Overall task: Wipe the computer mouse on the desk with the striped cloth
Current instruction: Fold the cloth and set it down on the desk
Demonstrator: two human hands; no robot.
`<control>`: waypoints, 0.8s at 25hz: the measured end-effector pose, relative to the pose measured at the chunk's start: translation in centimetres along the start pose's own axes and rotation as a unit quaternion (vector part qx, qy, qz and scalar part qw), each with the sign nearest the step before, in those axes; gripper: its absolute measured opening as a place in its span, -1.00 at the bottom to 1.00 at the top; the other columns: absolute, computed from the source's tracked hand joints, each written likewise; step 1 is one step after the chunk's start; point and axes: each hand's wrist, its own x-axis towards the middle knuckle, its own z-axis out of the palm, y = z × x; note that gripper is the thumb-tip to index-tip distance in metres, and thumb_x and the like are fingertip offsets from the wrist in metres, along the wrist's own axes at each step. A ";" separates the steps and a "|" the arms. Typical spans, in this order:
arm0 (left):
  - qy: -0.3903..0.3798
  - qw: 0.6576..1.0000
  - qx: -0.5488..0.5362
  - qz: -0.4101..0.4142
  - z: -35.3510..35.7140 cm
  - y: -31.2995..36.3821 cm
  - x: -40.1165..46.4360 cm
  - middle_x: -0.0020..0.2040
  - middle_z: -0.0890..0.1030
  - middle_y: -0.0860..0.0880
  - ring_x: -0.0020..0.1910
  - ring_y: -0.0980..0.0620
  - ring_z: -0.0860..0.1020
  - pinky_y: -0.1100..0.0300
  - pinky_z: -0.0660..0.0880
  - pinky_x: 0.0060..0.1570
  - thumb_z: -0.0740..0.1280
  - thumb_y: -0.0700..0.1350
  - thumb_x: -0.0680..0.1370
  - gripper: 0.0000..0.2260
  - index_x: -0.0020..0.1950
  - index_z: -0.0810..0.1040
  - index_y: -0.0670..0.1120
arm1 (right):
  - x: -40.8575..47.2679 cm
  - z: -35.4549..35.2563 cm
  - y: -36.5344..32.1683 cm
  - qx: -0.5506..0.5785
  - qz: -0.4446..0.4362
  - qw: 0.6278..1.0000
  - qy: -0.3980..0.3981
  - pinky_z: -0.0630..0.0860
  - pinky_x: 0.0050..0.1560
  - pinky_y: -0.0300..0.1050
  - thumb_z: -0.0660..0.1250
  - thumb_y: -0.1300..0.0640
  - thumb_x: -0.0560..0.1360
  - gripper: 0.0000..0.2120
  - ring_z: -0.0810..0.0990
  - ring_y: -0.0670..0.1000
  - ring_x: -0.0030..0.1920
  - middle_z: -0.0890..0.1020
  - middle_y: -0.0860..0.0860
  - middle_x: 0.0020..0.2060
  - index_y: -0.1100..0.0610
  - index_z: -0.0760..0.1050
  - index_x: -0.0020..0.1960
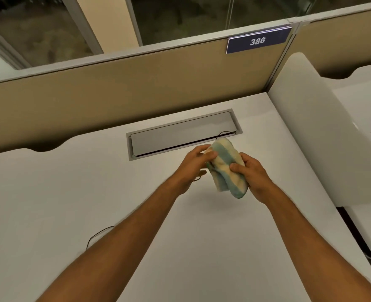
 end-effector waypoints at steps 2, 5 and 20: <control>0.004 1.000 0.002 -0.001 1.6 -0.1 3.6 0.17 0.63 -0.04 0.17 -0.03 0.60 0.04 0.55 0.18 0.36 0.04 0.61 -0.67 0.35 0.53 0.02 | 1.9 -1.7 0.9 0.013 0.008 0.998 0.069 0.58 -0.20 -0.18 0.33 0.17 0.42 -0.82 0.64 -0.04 -0.13 0.69 -0.08 -0.16 -0.03 0.61 -0.04; 0.042 0.999 0.033 0.005 4.0 -1.0 8.7 0.08 0.69 -0.05 0.09 -0.03 0.64 0.05 0.59 0.14 0.41 -0.02 0.60 -0.75 0.25 0.63 -0.05 | 4.6 -4.3 2.6 -0.001 -0.008 0.990 0.141 0.55 -0.27 -0.31 0.31 0.18 0.37 -0.71 0.64 -0.15 -0.13 0.67 -0.23 -0.14 -0.13 0.57 0.02; 0.096 0.932 0.346 0.057 6.4 -5.2 18.5 0.09 0.70 -0.06 0.06 -0.04 0.63 0.05 0.56 0.11 0.28 0.16 0.64 -0.61 0.36 0.56 -0.04 | 10.5 -6.3 10.0 -0.513 -0.058 0.824 0.232 0.23 0.26 0.44 0.17 -0.02 0.53 -0.52 0.31 0.40 0.41 0.48 0.24 0.37 0.17 0.50 0.36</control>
